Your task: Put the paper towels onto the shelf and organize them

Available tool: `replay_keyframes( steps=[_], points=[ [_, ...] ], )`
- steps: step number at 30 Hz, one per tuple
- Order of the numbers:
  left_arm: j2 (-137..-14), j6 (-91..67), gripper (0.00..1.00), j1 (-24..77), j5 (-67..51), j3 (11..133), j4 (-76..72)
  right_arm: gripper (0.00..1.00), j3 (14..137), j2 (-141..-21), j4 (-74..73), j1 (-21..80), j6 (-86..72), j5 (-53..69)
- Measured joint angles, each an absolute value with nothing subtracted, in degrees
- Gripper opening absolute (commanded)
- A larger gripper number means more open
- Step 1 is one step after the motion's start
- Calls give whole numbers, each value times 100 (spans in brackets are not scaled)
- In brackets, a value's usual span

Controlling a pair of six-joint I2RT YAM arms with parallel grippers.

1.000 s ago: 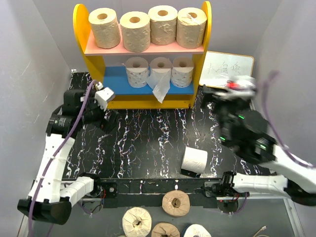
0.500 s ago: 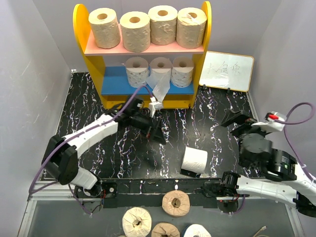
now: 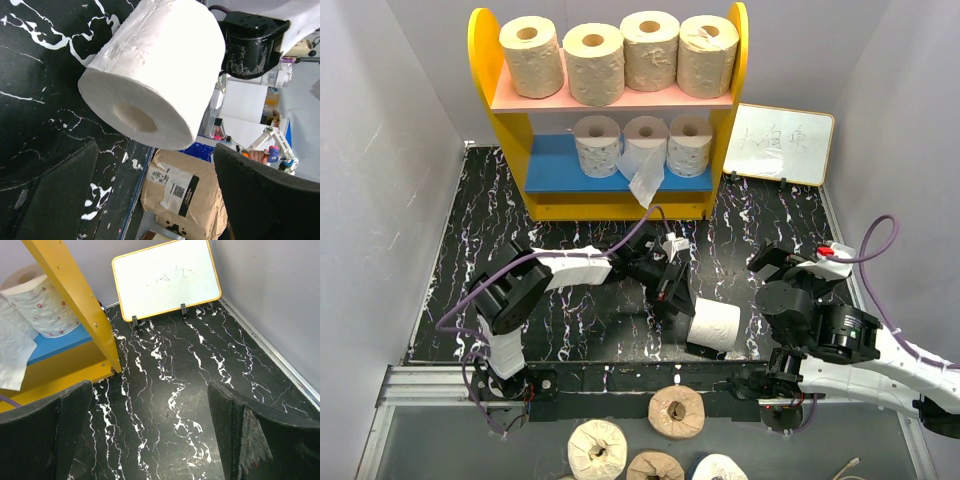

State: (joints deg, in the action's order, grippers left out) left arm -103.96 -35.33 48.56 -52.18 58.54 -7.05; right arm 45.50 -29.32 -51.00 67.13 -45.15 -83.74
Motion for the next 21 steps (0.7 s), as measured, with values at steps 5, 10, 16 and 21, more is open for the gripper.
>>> replay_keyframes(
  steps=[5,10,16,21],
  points=[
    [-10707,-4064,99,5083,-5238,5819,-1273,98,4547,-3293,-5035,6716,-4491,-8414],
    [-10886,-4270,99,5258,-5260,5944,-1461,98,4521,-3409,-5033,6718,-4486,-8412],
    [-10899,-4333,81,5310,-5247,6108,-1503,98,4521,-3367,-5028,6753,-4488,-8412],
    [-10899,-4320,59,5310,-5225,6130,-1520,98,4521,-3367,-5028,6757,-4488,-8412]
  ],
)
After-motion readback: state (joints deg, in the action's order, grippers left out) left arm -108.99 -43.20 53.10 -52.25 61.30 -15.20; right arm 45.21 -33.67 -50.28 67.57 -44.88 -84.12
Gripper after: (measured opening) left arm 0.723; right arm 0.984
